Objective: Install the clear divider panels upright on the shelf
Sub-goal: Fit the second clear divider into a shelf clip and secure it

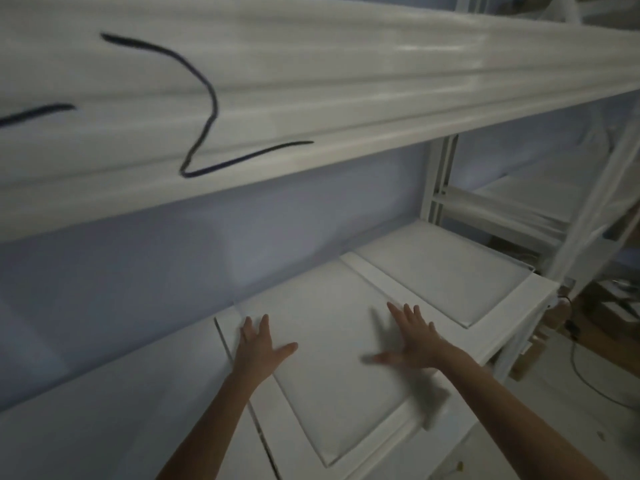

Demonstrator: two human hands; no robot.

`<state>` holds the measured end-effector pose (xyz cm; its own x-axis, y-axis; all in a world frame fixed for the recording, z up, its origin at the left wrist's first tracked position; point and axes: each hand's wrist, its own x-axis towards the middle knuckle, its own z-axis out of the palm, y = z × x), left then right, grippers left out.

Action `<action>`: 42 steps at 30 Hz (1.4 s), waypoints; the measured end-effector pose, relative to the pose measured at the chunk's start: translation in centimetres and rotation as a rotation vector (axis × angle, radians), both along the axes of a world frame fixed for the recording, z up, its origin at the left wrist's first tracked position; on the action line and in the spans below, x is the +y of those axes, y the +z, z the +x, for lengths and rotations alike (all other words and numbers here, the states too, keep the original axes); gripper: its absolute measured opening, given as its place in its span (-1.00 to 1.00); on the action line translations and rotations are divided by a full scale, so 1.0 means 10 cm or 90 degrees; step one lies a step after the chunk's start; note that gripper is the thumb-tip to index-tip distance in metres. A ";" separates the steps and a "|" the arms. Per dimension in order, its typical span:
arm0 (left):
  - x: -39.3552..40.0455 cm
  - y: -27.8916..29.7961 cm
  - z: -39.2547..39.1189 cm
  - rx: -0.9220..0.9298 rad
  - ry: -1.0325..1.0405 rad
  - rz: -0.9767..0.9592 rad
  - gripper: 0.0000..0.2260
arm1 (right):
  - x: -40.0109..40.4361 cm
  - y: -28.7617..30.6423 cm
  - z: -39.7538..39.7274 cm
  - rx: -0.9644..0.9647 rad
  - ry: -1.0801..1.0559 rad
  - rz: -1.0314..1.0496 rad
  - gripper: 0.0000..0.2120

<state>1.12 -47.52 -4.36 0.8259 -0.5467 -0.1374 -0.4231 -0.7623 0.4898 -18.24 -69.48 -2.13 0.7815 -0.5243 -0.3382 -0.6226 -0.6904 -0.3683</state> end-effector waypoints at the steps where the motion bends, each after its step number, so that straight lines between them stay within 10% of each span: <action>1: -0.02 -0.01 0.02 0.001 0.012 0.005 -0.17 | -0.04 -0.03 0.02 0.005 0.010 -0.003 0.50; 9: -0.23 -0.02 -0.05 0.028 0.116 -0.016 -0.34 | -0.37 -0.30 0.01 0.051 0.132 -0.038 0.51; 19: -0.31 0.16 -0.03 0.198 0.510 -0.433 -0.34 | -0.49 -0.35 -0.02 0.043 0.211 -0.070 0.52; 24: 0.00 0.25 -0.07 0.288 0.627 -0.588 -0.71 | -0.65 -0.30 0.02 0.013 0.276 -0.015 0.50; 31: 0.40 0.57 -0.47 0.450 0.545 -0.884 -0.95 | -0.74 -0.06 0.17 -0.044 0.367 0.169 0.45; 42: 0.90 0.89 -0.78 0.378 0.415 -1.017 -0.58 | -0.08 0.45 0.47 -0.082 0.469 0.234 -0.05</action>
<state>-6.67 -38.57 4.54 0.9790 -0.0809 -0.1872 0.1989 0.5813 0.7890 -13.52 -70.28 2.34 0.9256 0.2632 -0.2721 0.0048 -0.7268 -0.6868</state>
